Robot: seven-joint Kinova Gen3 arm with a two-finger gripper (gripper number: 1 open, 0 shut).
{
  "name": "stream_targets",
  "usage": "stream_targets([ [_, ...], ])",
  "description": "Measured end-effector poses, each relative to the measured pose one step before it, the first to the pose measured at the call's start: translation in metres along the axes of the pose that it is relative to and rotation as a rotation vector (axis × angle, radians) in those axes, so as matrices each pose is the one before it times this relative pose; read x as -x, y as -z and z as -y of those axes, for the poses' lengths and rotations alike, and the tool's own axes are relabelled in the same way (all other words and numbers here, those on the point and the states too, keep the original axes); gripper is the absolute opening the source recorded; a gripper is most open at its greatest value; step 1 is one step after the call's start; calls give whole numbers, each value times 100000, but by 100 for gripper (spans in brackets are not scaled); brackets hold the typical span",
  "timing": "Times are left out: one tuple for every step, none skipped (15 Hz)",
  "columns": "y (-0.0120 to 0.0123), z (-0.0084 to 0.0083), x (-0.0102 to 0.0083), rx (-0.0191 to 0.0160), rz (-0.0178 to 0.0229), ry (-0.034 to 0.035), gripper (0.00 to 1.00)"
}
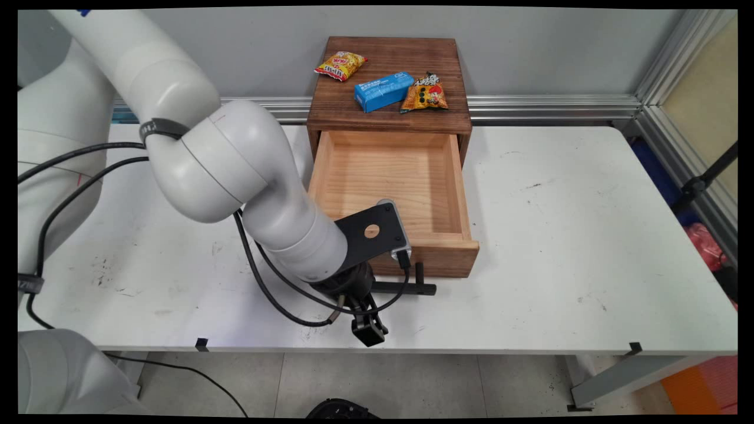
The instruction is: Open the drawer
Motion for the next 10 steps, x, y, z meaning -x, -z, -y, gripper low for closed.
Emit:
stream_targets([
  [36,-111,25,129,117,38,100],
  [36,-136,42,174,145,-1,100],
  [29,-130,27,185,105,39,100],
  [14,-107,20,156,110,24,100],
  [13,-129,21,199,58,14,100],
  [7,-97,15,134,61,44,100],
  [6,-90,16,144,42,5,100],
  [1,-56,10,73,41,12,100],
  [4,-80,12,113,29,-2,100],
  [3,-94,18,151,38,49,100],
])
